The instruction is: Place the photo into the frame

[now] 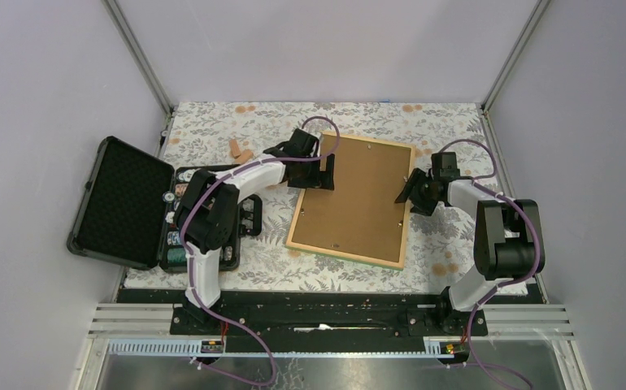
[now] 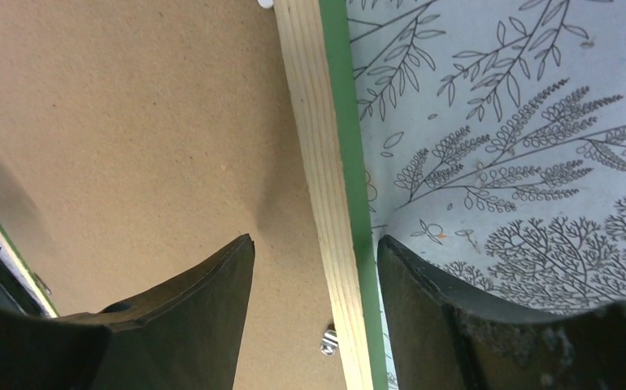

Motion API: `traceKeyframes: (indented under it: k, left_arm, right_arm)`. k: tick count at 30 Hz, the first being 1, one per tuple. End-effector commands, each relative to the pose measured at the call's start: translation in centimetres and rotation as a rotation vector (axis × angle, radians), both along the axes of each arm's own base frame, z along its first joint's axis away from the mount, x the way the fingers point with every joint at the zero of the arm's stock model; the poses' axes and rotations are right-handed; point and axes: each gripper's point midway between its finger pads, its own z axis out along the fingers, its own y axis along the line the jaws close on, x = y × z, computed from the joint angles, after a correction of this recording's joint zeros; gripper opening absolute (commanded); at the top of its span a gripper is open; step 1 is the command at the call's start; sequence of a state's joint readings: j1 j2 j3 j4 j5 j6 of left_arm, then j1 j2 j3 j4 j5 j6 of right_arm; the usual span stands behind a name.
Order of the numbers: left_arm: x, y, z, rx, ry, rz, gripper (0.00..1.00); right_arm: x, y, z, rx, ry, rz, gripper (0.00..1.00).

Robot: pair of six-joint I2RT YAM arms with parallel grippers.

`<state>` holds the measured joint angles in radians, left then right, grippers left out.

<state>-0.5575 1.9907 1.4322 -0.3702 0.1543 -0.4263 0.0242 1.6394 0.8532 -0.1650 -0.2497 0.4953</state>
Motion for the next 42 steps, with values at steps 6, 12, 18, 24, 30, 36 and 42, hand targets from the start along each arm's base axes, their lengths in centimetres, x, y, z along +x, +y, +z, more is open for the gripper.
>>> traceKeyframes:
  k: [6, 12, 18, 24, 30, 36, 42]
  left_arm:
    - [-0.6, 0.8, 5.8, 0.098, -0.159, -0.007, 0.99]
    - [-3.3, -2.7, 4.9, -0.077, -0.033, -0.110, 0.99]
    - [-5.1, -4.8, 3.0, -0.185, 0.102, -0.165, 0.99]
    - [-5.8, -5.3, 1.3, -0.220, 0.193, -0.148, 0.99]
    - [-6.3, -5.1, 0.3, -0.284, 0.274, -0.083, 0.99]
    - [-6.6, -5.3, 0.0, -0.351, 0.333, -0.066, 0.99]
    - [-6.9, -5.4, -0.3, -0.359, 0.344, -0.066, 0.99]
  right_arm:
    - [-0.3, -2.4, 3.9, -0.177, -0.036, 0.039, 0.66]
    - [-1.2, -1.8, 5.9, -0.151, -0.087, 0.075, 0.70]
    - [-2.2, -1.1, 4.8, -0.106, -0.031, 0.080, 0.67]
    - [-4.5, -0.8, 1.6, -0.166, 0.155, 0.027, 0.63]
    - [-5.3, -0.2, 0.5, -0.257, 0.180, -0.008, 0.62]
    - [-6.5, -0.6, -0.8, -0.281, 0.201, -0.052, 0.53]
    - [-6.5, -0.9, -1.3, -0.309, 0.210, -0.061, 0.44]
